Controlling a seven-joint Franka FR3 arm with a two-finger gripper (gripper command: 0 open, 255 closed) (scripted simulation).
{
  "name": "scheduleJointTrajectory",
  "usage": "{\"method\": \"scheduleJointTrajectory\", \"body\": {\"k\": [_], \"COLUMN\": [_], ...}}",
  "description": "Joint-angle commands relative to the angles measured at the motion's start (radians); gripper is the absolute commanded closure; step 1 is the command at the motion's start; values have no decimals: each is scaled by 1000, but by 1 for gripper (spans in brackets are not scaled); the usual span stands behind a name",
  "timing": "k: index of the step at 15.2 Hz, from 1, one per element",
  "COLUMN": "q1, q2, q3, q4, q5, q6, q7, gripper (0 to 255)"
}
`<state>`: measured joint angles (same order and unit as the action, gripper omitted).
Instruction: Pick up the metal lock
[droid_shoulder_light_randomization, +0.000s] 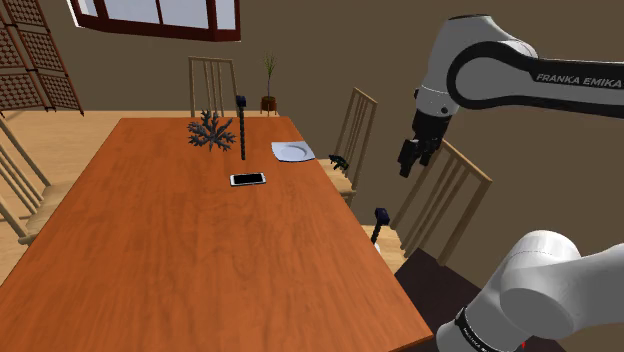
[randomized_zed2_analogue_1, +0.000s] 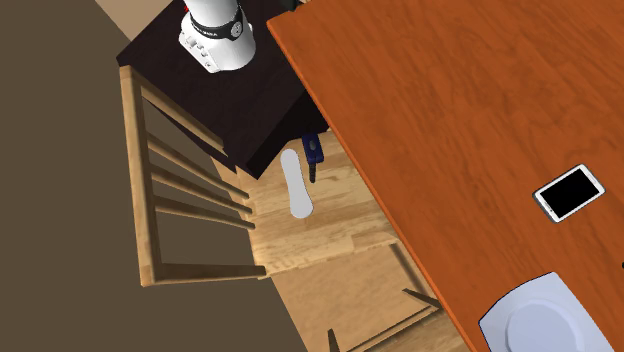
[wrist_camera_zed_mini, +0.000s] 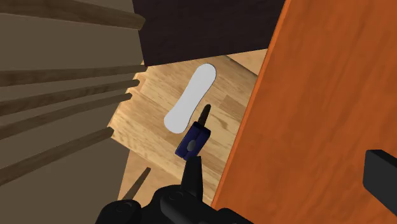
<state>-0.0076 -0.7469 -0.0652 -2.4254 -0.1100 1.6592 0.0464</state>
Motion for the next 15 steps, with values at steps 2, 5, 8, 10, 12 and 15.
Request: {"method": "scheduleJointTrajectory", "body": {"k": [2, 5, 8, 10, 12, 15], "q1": [-5, -17, -28, -34, -38, -42], "q2": [24, 102, 192, 257, 326, 437], "q3": [-14, -56, -96, -123, -149, -188], "q4": [-10, -32, -43, -45, -41, -27], "q5": [-3, -9, -9, -6, 1, 20], "q6": [28, 110, 192, 246, 298, 372], "q7": [-7, -28, -52, -69, -89, -122], "gripper": [0, 0, 0, 0, 0, 0]}}
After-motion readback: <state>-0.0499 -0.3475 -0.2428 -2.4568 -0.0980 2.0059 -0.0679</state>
